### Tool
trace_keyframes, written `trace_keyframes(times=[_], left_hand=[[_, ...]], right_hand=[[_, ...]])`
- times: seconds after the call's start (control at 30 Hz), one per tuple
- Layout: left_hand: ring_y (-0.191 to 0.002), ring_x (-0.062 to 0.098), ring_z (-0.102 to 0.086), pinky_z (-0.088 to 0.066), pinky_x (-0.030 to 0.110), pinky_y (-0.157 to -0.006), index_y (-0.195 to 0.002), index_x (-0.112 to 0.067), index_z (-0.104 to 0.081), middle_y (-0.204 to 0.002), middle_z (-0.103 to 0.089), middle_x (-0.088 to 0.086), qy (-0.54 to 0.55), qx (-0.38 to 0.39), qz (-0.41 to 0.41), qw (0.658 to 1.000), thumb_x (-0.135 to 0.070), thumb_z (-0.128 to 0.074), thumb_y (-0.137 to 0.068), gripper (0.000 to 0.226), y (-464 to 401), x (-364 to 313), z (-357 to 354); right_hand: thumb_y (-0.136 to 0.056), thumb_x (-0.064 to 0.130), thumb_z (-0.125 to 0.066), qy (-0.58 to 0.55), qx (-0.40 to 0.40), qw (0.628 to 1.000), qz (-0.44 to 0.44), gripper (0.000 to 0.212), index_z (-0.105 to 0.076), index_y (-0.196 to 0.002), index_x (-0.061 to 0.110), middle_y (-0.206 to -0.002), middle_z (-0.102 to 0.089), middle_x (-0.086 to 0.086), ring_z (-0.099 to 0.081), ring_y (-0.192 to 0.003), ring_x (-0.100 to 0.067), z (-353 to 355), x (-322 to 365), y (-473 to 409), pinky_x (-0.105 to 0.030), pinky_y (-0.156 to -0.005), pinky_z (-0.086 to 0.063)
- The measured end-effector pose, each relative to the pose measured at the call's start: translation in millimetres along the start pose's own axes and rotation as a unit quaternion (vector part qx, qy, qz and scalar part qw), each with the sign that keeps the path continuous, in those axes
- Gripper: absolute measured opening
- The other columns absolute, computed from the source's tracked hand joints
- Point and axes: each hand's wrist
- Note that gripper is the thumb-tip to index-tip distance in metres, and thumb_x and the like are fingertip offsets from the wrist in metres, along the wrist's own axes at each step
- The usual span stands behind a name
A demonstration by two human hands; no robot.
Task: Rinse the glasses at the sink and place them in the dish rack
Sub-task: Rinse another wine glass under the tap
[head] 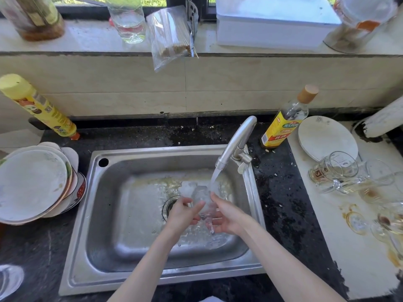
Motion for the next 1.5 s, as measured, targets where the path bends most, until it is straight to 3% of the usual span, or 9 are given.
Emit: trace_keyframes(times=[0.37,0.53,0.67,0.87,1.03,1.17,1.27,1.37,1.5], left_hand=[[-0.078,0.016,-0.061,-0.053,0.029,-0.073,-0.102,-0.018,-0.054,-0.095,-0.061,0.004,0.069,-0.031,-0.112,0.991,-0.003,-0.061,-0.086,0.023,7,-10,-5],[-0.086,0.012,-0.062,-0.051,0.015,-0.067,-0.113,-0.018,-0.051,-0.102,-0.059,-0.006,0.036,-0.019,-0.168,0.985,-0.004,-0.065,-0.084,0.035,9,-11,-4],[-0.093,0.012,-0.061,-0.051,0.015,-0.073,-0.113,-0.017,-0.053,-0.107,-0.059,-0.006,0.02,-0.012,-0.202,0.979,-0.002,-0.066,-0.082,0.038,11,-13,-4],[-0.09,0.009,-0.06,-0.047,0.011,-0.071,-0.108,-0.024,-0.054,-0.106,-0.059,-0.006,-0.022,-0.034,-0.26,0.965,-0.004,-0.071,-0.078,0.039,12,-14,-5],[-0.101,0.001,-0.047,-0.032,0.007,-0.09,-0.102,-0.021,-0.064,-0.105,-0.05,-0.017,-0.227,-0.065,-0.437,0.868,-0.011,-0.072,-0.077,0.028,11,-20,6],[-0.092,0.004,-0.055,-0.042,0.021,-0.084,-0.098,-0.015,-0.066,-0.096,-0.061,-0.016,-0.346,0.153,-0.373,0.847,-0.011,-0.065,-0.084,0.015,11,-43,13],[-0.092,-0.001,-0.059,-0.046,0.014,-0.085,-0.108,-0.016,-0.068,-0.101,-0.069,-0.007,-0.404,0.283,-0.303,0.816,0.004,-0.055,-0.086,0.033,12,-58,11],[-0.074,-0.012,-0.058,-0.045,0.009,-0.075,-0.092,-0.018,-0.074,-0.083,-0.068,-0.014,-0.358,0.215,-0.289,0.862,0.002,-0.064,-0.081,0.025,8,-62,11],[-0.052,-0.003,-0.048,-0.038,0.014,-0.055,-0.069,-0.02,-0.056,-0.062,-0.058,-0.008,-0.286,0.095,-0.273,0.914,-0.006,-0.072,-0.076,0.022,8,-62,8]], right_hand=[[-0.097,0.043,-0.042,-0.067,-0.001,0.989,0.135,0.034,-0.065,-0.087,0.021,-0.075,-0.064,0.001,-0.051,-0.069,-0.013,-6,-2,3,-0.024,-0.057,-0.036],[-0.099,0.043,-0.035,0.001,-0.008,0.979,0.203,0.038,-0.06,-0.112,0.017,-0.103,-0.067,0.0,-0.058,-0.088,-0.012,-1,-4,-2,-0.026,-0.071,-0.041],[-0.1,0.044,-0.028,0.027,-0.015,0.971,0.238,0.04,-0.059,-0.108,0.022,-0.113,-0.065,-0.003,-0.059,-0.101,-0.014,-1,-9,-5,-0.029,-0.079,-0.042],[-0.1,0.049,-0.015,0.052,-0.007,0.962,0.269,0.054,-0.063,-0.105,0.024,-0.089,-0.07,0.007,-0.058,-0.074,-0.006,-7,-7,-2,-0.025,-0.065,-0.039],[-0.095,0.059,-0.016,0.084,-0.012,0.961,0.264,0.061,-0.062,-0.11,0.021,-0.078,-0.063,0.004,-0.048,-0.06,-0.008,-5,1,-4,-0.022,-0.051,-0.031],[-0.098,0.054,-0.019,0.104,-0.023,0.958,0.267,0.062,-0.072,-0.078,0.029,-0.081,-0.068,-0.008,-0.063,-0.068,-0.022,-3,14,1,-0.03,-0.058,-0.046],[-0.1,0.046,-0.022,0.154,-0.021,0.948,0.277,0.058,-0.07,-0.078,0.021,-0.089,-0.068,-0.02,-0.063,-0.076,-0.032,-1,20,0,-0.032,-0.063,-0.048],[-0.099,0.044,-0.026,0.146,0.0,0.94,0.308,0.049,-0.062,-0.083,0.015,-0.085,-0.057,-0.026,-0.053,-0.08,-0.026,3,22,4,-0.029,-0.06,-0.039],[-0.1,0.035,-0.033,0.182,0.037,0.928,0.322,0.029,-0.053,-0.104,0.013,-0.084,-0.054,0.004,-0.051,-0.059,0.004,6,15,9,-0.009,-0.053,-0.036]])
Point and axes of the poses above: each hand's wrist, its own y-axis away from the middle knuckle, its own z-axis out of the back of the hand, x = y × z
